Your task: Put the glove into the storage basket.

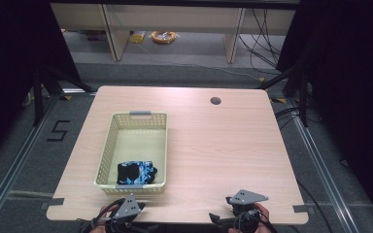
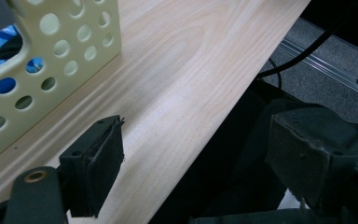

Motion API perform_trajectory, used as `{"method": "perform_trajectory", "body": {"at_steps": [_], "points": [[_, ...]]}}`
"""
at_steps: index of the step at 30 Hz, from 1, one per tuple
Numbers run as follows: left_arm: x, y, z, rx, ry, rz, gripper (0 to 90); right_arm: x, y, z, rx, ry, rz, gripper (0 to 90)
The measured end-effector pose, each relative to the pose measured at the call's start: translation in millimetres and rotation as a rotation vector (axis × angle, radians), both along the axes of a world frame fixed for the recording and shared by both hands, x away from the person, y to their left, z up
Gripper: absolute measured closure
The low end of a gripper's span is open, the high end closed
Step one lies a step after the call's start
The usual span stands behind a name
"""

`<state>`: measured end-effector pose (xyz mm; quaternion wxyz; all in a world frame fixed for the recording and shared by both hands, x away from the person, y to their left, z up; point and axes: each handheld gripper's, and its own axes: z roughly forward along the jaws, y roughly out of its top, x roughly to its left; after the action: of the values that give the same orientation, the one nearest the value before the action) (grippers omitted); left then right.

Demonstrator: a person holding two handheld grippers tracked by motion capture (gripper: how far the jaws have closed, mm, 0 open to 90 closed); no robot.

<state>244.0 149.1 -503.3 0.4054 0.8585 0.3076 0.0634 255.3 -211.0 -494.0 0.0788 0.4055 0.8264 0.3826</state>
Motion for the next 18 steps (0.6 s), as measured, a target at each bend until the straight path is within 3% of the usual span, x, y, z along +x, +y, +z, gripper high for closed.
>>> {"method": "perform_trajectory", "body": {"at_steps": [1, 4, 6, 7, 8, 9, 11, 12, 17, 18], "points": [[0.1, 1.6, 0.5, 0.023, -0.005, -0.001, 18.4, -2.2, 0.4, 0.7, -0.015, 0.01, -0.016, 17.0], [-1.1, 1.2, -0.9, -0.007, -0.008, 0.019, 18.4, -5.2, -0.6, 0.0, -0.032, 0.006, -0.009, 17.0], [-0.4, 3.6, -0.8, 0.016, -0.004, 0.017, 18.3, -7.2, -0.7, -1.3, -0.041, 0.006, -0.013, 17.0], [0.9, 3.6, -1.7, 0.009, -0.02, 0.016, 18.3, -8.3, -0.2, -2.3, -0.038, 0.013, -0.015, 17.0], [0.5, 4.2, -1.5, 0.006, 0.001, 0.029, 18.3, -8.9, -0.4, -2.8, -0.046, 0.018, -0.004, 17.0], [0.7, 3.9, -1.6, -0.003, -0.003, 0.023, 18.4, -9.5, 0.6, -4.1, -0.04, 0.02, 0.0, 17.0], [1.8, 5.2, -1.2, 0.021, -0.018, 0.014, 18.4, -10.6, 1.4, -3.8, -0.047, 0.026, 0.0, 17.0], [0.7, 4.4, -1.2, 0.005, -0.012, 0.019, 18.4, -10.7, 1.7, -3.5, -0.047, 0.028, -0.001, 17.0], [0.3, 4.4, -1.7, 0.012, -0.003, 0.024, 18.4, -8.7, 0.9, -4.8, -0.05, 0.029, 0.011, 17.0], [-0.7, 3.0, -2.3, -0.009, -0.003, 0.035, 18.3, -8.9, 1.1, -4.7, -0.06, 0.024, 0.007, 17.0]]}}
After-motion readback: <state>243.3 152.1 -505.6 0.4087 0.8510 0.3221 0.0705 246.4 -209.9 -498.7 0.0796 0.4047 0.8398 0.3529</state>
